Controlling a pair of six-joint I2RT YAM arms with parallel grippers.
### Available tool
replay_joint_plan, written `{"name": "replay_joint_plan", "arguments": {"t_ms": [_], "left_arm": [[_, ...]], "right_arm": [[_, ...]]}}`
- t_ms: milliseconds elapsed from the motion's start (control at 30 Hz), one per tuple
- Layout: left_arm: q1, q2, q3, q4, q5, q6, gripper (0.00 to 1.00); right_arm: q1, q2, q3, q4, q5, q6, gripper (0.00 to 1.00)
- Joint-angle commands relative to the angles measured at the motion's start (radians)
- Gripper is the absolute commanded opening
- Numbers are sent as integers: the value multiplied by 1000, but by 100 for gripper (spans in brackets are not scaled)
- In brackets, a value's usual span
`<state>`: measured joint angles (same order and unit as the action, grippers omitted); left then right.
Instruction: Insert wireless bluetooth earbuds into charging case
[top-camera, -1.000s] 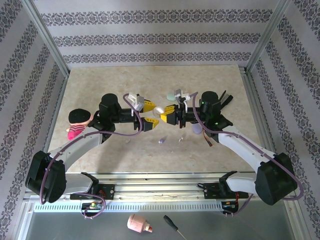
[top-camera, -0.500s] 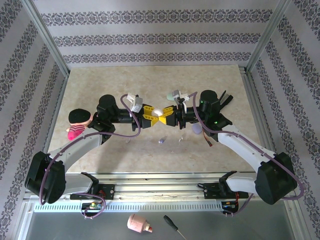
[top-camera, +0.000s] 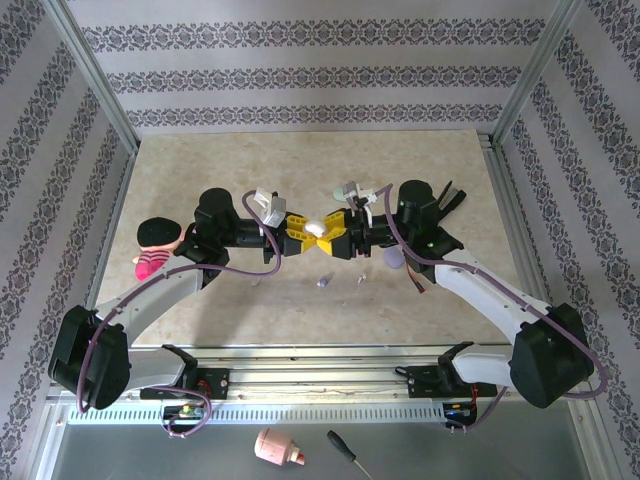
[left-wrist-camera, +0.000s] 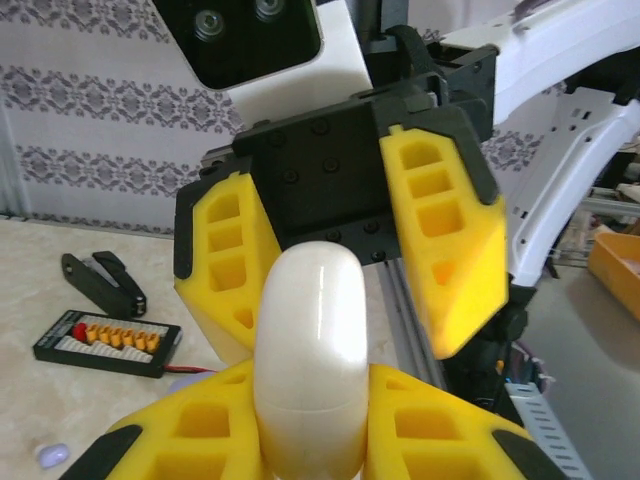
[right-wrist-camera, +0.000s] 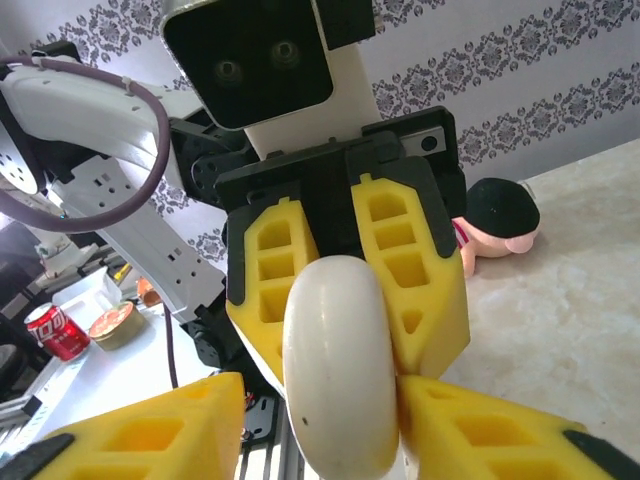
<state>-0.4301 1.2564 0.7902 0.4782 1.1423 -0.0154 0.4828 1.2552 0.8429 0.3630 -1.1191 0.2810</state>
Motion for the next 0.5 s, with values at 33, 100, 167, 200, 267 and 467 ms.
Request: {"name": "replay_joint_plan", "arguments": {"t_ms": [33,100,167,200,267,467], "left_arm": [[-15,-38,-7,-32,55,109,5],[-15,-49,-23,-12,57,130,4],[-16,-56,-34,14,62,131,3],[-16,-58,-38,23,66,127,3],[-18,-64,-46,39,72,122,3],[-18,-67,-81,64,43,164,2]], "right_arm": [[-9,-8,47,25,116,38,49],[-21,0,53,23,148,58,50],[-27,3,54,16,200,60,50],[-29,3,57,6,222,54,50],[-35,1,62,-6,268,48,51],[-37,-3,70,11,274,55,58]]}}
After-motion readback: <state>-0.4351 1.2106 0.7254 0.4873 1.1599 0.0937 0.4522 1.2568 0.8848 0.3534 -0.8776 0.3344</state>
